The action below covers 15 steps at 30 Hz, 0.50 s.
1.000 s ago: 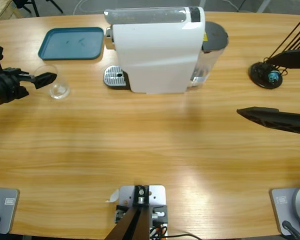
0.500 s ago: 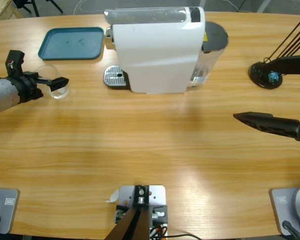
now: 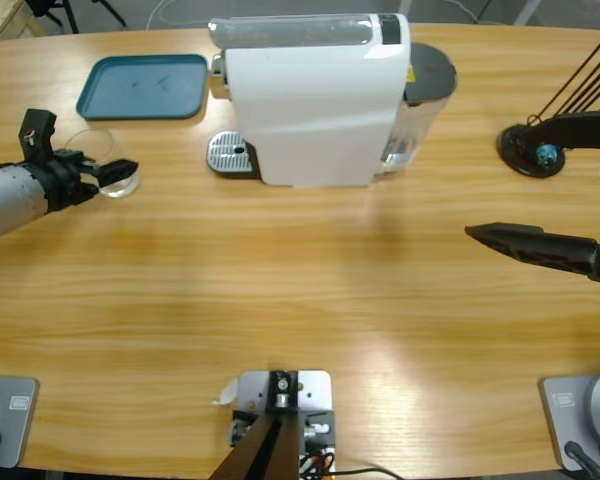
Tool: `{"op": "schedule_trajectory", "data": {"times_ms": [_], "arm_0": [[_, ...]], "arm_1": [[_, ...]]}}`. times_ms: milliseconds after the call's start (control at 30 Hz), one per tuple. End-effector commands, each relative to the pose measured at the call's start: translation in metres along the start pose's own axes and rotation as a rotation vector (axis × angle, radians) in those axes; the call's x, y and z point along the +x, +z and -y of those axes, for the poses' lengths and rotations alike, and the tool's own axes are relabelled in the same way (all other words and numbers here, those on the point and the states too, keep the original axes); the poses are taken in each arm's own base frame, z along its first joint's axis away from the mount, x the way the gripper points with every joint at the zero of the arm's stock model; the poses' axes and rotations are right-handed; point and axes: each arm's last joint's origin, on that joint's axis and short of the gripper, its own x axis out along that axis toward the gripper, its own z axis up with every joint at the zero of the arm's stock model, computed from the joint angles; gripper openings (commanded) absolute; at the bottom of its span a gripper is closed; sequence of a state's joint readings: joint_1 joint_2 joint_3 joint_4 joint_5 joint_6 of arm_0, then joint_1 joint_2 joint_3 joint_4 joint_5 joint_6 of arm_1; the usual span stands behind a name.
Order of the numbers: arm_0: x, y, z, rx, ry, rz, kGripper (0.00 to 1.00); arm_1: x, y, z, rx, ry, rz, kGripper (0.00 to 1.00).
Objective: Pour coffee
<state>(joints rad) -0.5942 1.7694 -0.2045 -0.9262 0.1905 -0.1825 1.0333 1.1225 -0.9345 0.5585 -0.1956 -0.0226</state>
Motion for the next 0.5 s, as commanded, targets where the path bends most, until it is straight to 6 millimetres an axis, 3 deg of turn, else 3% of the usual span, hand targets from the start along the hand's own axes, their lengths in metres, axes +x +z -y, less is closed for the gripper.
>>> {"op": "schedule_trajectory", "data": {"times_ms": [33, 200, 500], "arm_0": [[0.000, 0.022, 0.031, 0.140, -0.259, 0.164, 0.000], [0.019, 0.035, 0.046, 0.154, -0.407, 0.143, 0.000], [0.060, 0.037, 0.058, 0.159, -0.458, 0.038, 0.000]], "arm_1": [[0.009, -0.014, -0.001, 0.009, 0.005, -0.049, 0.996], [0.001, -0.024, 0.000, 0.010, 0.000, -0.043, 0.996], [-0.008, -0.037, 0.002, 0.011, -0.006, -0.042, 0.996]]}}
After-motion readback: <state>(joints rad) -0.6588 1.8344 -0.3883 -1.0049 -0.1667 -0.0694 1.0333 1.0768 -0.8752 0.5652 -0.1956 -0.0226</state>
